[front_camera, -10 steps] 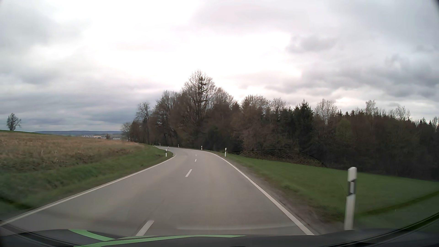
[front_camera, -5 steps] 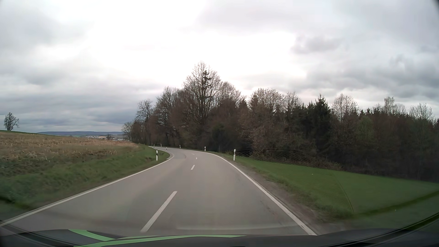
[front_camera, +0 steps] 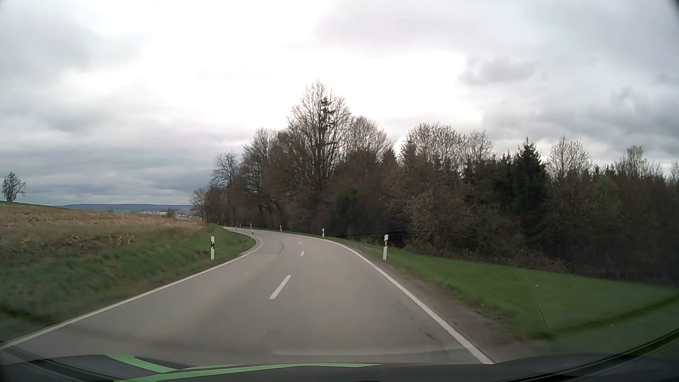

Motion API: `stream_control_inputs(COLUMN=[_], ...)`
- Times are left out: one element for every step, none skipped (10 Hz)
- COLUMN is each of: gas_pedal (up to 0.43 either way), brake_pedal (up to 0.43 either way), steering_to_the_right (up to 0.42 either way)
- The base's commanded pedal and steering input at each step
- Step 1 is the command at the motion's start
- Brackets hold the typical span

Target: Follow the waypoints while adhering to traffic rules and regulations

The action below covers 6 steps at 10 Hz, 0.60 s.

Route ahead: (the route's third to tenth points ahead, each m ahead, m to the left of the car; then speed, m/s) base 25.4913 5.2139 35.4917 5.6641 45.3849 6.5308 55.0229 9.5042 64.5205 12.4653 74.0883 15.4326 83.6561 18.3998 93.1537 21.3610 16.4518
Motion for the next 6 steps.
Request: stream_control_inputs(gas_pedal=[0.059,0.059,0.059,0.059,0.047,0.047], brake_pedal=[0.0,0.0,0.0,0.0,0.0,0.0], steering_to_the_right=[-0.011,-0.011,-0.011,-0.011,-0.012,-0.012])
